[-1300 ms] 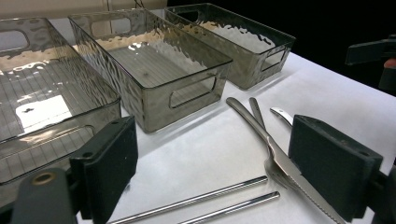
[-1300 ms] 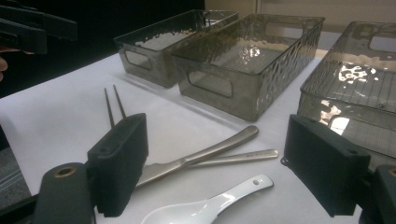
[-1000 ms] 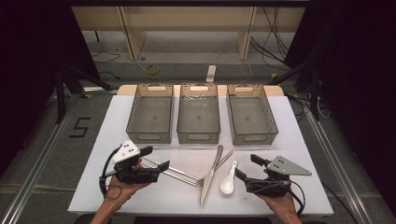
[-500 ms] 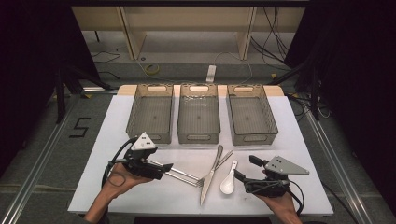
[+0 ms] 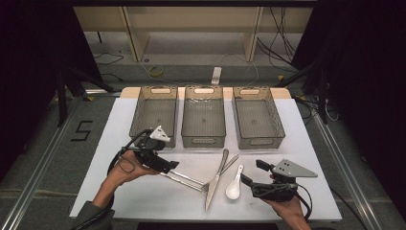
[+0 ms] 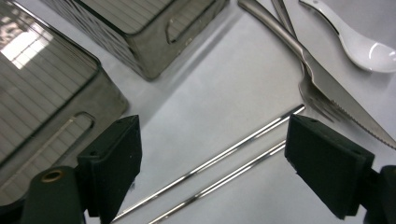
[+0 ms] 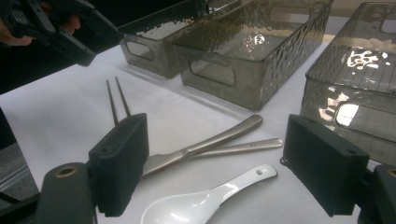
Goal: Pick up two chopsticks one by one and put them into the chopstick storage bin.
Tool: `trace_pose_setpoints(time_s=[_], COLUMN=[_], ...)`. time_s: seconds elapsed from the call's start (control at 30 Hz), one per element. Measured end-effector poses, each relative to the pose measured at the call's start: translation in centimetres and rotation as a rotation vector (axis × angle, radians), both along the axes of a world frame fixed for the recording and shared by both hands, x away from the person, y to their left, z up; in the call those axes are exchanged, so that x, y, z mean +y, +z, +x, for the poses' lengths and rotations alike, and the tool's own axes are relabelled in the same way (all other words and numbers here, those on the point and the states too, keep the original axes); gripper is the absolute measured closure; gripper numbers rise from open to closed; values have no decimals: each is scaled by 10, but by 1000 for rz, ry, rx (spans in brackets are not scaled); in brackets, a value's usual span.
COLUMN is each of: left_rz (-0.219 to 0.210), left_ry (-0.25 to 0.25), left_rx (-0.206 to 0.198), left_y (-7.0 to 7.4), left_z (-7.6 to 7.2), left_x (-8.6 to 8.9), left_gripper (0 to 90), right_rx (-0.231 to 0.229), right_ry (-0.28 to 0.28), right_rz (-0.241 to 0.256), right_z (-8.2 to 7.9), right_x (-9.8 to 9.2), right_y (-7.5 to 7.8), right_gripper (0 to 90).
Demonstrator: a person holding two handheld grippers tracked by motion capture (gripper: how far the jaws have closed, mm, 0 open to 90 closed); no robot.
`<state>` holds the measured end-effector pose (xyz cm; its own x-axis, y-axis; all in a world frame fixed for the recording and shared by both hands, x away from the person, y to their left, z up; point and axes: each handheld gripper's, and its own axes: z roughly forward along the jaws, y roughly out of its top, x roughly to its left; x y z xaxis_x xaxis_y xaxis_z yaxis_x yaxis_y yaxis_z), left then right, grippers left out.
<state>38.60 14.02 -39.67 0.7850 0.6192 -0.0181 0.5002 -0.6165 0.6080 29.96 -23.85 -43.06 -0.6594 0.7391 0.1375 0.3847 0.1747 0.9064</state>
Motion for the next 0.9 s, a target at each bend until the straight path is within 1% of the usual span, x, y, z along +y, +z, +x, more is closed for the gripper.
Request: trace_pose_setpoints(time_s=[0.07, 0.1, 0.17, 0.27, 0.4, 0.47, 0.57, 0.73, 0.8, 0.87, 0.9], left_rz=[25, 44, 69, 90, 150, 164, 199, 246, 265, 268, 281], left_ry=[-1, -8, -17, -25, -43, -52, -77, -130, -151, -150, -166], left_rx=[6, 8, 14, 27, 40, 53, 85, 118, 120, 122, 125], left_y=[-4, -5, -7, -9, -14, -19, -24, -34, -38, -42, -44], left_z=[0, 0, 0, -1, -1, -2, -1, -2, -1, -1, 0], left_x=[0, 0, -1, -2, -3, -3, -4, -6, -5, -5, -4], left_gripper=[189, 191, 198, 203, 218, 230, 254, 311, 336, 365, 383], right_rx=[-2, -1, 5, 0, 2, 8, 15, 16, 17, 18, 18], right_ry=[-1, -1, 3, 8, 14, 15, 19, 21, 23, 24, 24], right_rz=[4, 5, 0, -6, -10, -9, -1, -6, -7, -10, -11], right_z=[0, 0, 0, -1, -1, -1, 0, 0, 0, 0, 0], right_x=[0, 0, 0, 2, 3, 3, 2, 2, 2, 3, 3], right_y=[1, 1, 0, 0, 0, 0, -1, -1, -1, -1, -1], right_gripper=[235, 235, 235, 235, 235, 235, 235, 236, 237, 237, 238])
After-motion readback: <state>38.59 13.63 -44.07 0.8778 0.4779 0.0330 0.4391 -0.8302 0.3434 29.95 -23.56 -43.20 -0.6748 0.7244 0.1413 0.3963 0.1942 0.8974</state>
